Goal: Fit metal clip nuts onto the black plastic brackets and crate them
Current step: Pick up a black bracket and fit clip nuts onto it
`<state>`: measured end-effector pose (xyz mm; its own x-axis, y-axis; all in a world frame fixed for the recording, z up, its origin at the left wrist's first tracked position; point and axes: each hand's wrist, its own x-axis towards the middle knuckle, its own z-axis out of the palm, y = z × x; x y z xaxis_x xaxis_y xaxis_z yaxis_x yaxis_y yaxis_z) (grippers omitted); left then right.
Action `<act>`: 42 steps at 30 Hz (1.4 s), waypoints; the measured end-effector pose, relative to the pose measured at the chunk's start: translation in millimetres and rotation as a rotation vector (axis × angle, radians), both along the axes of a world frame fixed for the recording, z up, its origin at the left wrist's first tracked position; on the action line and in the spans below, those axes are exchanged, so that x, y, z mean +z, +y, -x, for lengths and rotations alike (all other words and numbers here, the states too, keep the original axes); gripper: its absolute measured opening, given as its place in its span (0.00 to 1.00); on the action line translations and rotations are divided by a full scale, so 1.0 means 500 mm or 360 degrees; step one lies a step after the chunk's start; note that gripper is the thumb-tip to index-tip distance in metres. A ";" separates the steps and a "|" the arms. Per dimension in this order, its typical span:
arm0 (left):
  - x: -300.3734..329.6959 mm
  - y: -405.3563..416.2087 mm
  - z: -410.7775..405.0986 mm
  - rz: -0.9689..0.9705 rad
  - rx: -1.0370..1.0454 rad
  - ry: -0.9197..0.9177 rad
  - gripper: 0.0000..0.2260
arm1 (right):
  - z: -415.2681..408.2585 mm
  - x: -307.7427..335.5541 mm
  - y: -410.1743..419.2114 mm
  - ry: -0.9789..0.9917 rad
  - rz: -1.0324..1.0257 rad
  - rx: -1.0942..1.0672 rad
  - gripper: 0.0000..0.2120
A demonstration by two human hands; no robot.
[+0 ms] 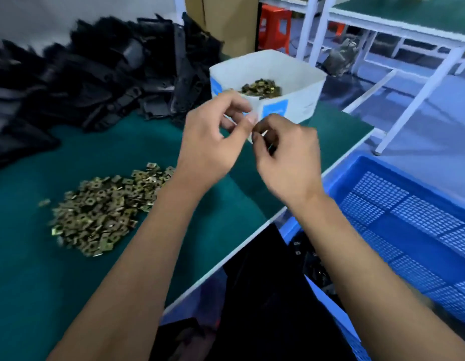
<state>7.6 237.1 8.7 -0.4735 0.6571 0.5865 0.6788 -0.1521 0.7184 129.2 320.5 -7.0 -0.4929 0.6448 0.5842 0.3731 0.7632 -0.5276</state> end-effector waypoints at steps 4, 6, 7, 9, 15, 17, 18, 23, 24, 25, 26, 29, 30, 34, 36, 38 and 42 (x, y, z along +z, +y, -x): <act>-0.037 -0.170 0.155 0.0235 0.0745 0.0287 0.02 | 0.181 0.005 -0.107 -0.0560 0.0192 0.0422 0.09; -0.059 -0.260 0.216 0.0339 0.1075 0.0420 0.04 | 0.262 -0.009 -0.179 -0.0803 0.0116 0.0579 0.17; -0.069 -0.309 0.244 0.0375 0.1262 0.0459 0.05 | 0.302 -0.016 -0.218 -0.0905 0.0014 0.0631 0.21; -0.084 -0.393 0.288 0.0438 0.1612 0.0440 0.09 | 0.366 -0.021 -0.278 -0.1062 -0.0152 0.0677 0.30; -0.097 -0.515 0.373 0.0866 0.2093 0.0179 0.24 | 0.463 -0.023 -0.339 -0.1164 -0.0287 0.1047 0.24; -0.102 -0.522 0.392 0.1033 0.2088 0.0035 0.27 | 0.468 -0.029 -0.347 -0.1109 -0.0322 0.1186 0.20; -0.104 -0.521 0.398 0.1084 0.2083 -0.0043 0.27 | 0.468 -0.033 -0.349 -0.1067 -0.0353 0.1209 0.18; -0.118 -0.525 0.407 0.0910 0.2130 0.0059 0.16 | 0.468 -0.056 -0.358 -0.0824 -0.0348 0.1198 0.07; -0.121 -0.528 0.407 0.0812 0.2117 0.0069 0.14 | 0.469 -0.056 -0.359 -0.0804 -0.0327 0.1210 0.06; -0.124 -0.531 0.407 0.0717 0.2100 0.0058 0.12 | 0.469 -0.056 -0.359 -0.0784 -0.0312 0.1223 0.05; -0.125 -0.533 0.406 0.0637 0.2085 0.0030 0.10 | 0.469 -0.056 -0.359 -0.0762 -0.0301 0.1232 0.05; -0.123 -0.527 0.397 0.0510 0.2073 -0.0055 0.06 | 0.465 -0.057 -0.360 -0.0647 -0.0284 0.1248 0.05; -0.121 -0.524 0.394 0.0466 0.2087 -0.0072 0.06 | 0.464 -0.056 -0.361 -0.0597 -0.0272 0.1257 0.05; -0.110 -0.521 0.380 0.0276 0.2192 -0.0010 0.10 | 0.459 -0.053 -0.360 -0.0368 -0.0054 0.1346 0.05; -0.105 -0.521 0.374 0.0203 0.2255 0.0044 0.10 | 0.457 -0.051 -0.357 -0.0244 0.0137 0.1375 0.05; -0.101 -0.519 0.371 0.0111 0.2294 0.0072 0.10 | 0.456 -0.051 -0.350 -0.0161 0.0279 0.1357 0.05; -0.097 -0.507 0.372 -0.0472 0.1963 -0.0278 0.09 | 0.459 -0.054 -0.340 -0.0152 0.0442 0.1326 0.05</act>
